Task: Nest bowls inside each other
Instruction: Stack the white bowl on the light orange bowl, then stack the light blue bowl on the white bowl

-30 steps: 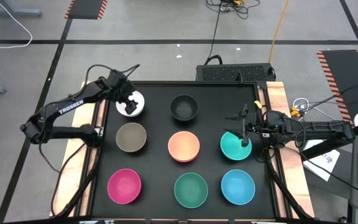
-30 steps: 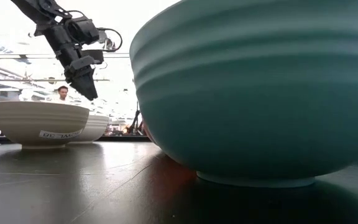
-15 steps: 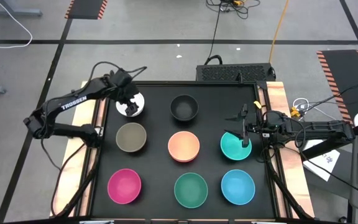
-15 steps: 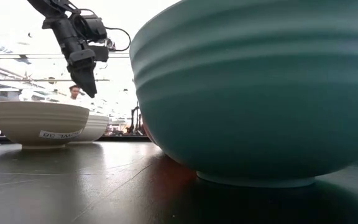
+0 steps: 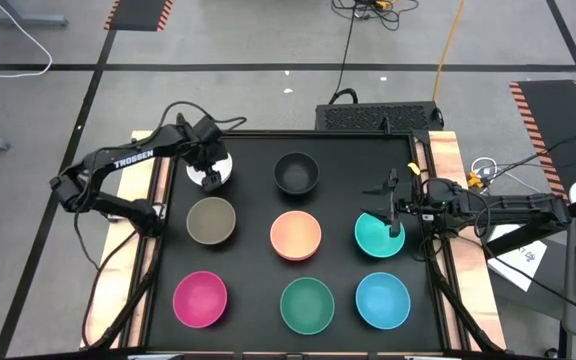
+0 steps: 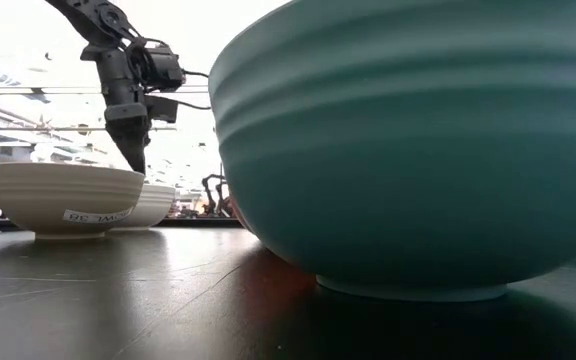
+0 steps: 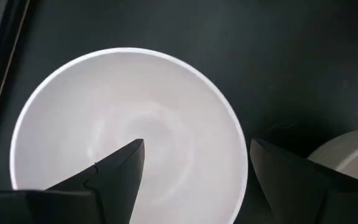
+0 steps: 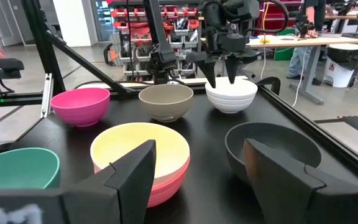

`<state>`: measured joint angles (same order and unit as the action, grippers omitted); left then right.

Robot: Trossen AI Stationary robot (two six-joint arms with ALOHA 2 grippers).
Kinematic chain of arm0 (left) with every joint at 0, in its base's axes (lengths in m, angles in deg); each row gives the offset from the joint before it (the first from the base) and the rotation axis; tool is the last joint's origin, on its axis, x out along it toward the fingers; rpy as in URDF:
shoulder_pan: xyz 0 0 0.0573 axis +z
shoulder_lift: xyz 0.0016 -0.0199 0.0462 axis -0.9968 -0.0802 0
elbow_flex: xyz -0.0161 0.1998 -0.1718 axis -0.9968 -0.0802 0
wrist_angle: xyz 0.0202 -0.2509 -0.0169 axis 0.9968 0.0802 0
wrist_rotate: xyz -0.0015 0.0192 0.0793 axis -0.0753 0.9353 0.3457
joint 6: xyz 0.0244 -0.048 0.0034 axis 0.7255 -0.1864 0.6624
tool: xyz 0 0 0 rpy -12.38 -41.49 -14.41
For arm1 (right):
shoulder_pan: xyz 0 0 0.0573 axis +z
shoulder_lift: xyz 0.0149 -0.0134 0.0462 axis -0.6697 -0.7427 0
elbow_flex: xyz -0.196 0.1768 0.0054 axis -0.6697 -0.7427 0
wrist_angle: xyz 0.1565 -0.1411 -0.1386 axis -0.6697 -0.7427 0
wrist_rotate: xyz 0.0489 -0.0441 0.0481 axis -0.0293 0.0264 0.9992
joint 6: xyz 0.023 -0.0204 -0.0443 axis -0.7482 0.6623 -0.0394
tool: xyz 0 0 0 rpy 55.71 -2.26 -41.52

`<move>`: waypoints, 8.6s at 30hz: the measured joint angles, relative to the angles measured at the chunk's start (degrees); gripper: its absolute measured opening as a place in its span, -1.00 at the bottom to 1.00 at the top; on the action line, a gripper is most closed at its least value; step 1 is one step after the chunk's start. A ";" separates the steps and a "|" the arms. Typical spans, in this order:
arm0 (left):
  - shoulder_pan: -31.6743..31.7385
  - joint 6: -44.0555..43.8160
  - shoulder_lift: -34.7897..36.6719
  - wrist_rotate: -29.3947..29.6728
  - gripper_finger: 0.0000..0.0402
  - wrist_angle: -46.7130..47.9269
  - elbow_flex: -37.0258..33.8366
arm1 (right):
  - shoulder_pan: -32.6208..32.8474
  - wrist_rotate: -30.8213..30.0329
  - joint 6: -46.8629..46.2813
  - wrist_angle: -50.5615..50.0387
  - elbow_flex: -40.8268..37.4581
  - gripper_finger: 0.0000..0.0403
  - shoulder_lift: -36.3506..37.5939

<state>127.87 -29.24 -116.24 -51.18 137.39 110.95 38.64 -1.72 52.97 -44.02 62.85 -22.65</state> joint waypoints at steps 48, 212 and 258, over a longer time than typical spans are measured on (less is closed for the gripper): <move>0.65 8.18 -8.25 0.28 -0.92 -2.65 0.04 | 0.02 1.51 -0.20 0.02 0.02 0.17 0.02; -53.89 0.70 -38.39 5.46 -0.94 9.42 48.68 | 0.13 2.99 -3.23 0.23 0.00 0.17 -0.09; -55.40 5.35 4.31 1.68 0.16 -13.35 24.70 | 0.13 2.95 -3.64 1.02 0.00 0.17 -0.09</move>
<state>72.46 -23.89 -111.93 -49.50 124.04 135.65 38.77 1.23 49.32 -43.00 62.85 -22.74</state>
